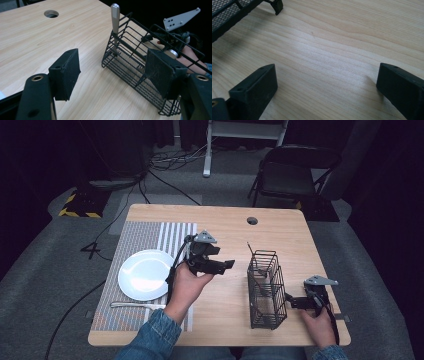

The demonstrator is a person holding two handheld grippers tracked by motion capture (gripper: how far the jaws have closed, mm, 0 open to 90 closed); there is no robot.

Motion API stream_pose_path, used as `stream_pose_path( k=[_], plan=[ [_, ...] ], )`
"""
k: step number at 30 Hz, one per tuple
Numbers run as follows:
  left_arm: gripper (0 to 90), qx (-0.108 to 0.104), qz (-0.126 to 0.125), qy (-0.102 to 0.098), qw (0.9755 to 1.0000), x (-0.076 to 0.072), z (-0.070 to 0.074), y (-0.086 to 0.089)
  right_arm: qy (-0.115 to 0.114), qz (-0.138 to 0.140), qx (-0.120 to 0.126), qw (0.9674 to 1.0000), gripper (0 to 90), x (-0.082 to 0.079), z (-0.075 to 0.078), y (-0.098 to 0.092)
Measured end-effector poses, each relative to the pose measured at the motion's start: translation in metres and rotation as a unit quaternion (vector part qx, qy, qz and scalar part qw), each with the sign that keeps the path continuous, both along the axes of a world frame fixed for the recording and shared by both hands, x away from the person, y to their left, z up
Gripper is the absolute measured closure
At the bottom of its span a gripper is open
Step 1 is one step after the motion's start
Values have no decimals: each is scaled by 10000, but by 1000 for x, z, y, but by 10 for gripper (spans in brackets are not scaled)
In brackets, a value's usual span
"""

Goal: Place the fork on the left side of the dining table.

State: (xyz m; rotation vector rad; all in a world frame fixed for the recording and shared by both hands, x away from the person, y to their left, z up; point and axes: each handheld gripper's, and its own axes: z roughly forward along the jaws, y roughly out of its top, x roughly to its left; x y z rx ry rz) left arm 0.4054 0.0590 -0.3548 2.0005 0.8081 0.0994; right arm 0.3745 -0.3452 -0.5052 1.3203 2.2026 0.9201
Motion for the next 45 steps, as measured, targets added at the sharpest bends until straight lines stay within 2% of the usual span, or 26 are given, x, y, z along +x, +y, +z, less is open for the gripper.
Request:
stream_pose_path(
  k=[1, 9, 12, 15, 16, 21, 28, 31, 32, 34, 36, 41, 45],
  plan=[
    [292, -37, -2, 41, 10000, 5, -1, -3, -8, 5, 7, 10000, 41, 0, 0, 0],
    [297, -33, 54, -11, 10000, 19, 1, -17, -21, 36, 8, 10000, 53, -1, 0, 0],
    [324, 23, 78, -42, 10000, 27, 0, -27, -23, 41, 12, 10000, 55, -1, 0, 0],
    [383, 75, 74, -106, 9999, 28, -1, -29, -24, 43, 11, 10000, 56, -1, 0, 0],
    [398, 57, 96, -144, 9998, 29, -3, -33, -23, 43, 13, 10000, 56, -1, 0, 0],
    [424, -106, 61, -51, 9999, 33, -5, -43, -22, 47, 12, 10000, 57, -1, 0, 0],
    [437, -191, 113, 5, 9998, 38, -5, -52, -26, 48, 15, 10000, 60, -1, 0, 0],
    [471, -154, 82, 78, 9998, 40, -7, -60, -30, 52, 18, 10000, 64, -1, 0, 0],
    [483, -154, 82, 78, 9998, 40, -7, -60, -30, 52, 18, 10000, 64, -1, 0, 0],
    [504, -12, 106, 30, 9999, 41, -6, -66, -45, 66, 21, 10000, 73, -1, 0, 0],
    [519, -5, 116, 24, 9999, 41, -6, -67, -47, 67, 22, 10000, 74, -1, 0, 0],
    [653, 80, 93, 50, 9999, 43, -2, -71, -49, 75, 29, 10000, 82, -2, 0, 0],
    [702, 74, 49, 114, 9999, 44, -1, -71, -50, 74, 29, 10000, 83, -2, 0, 0]
  ],
)
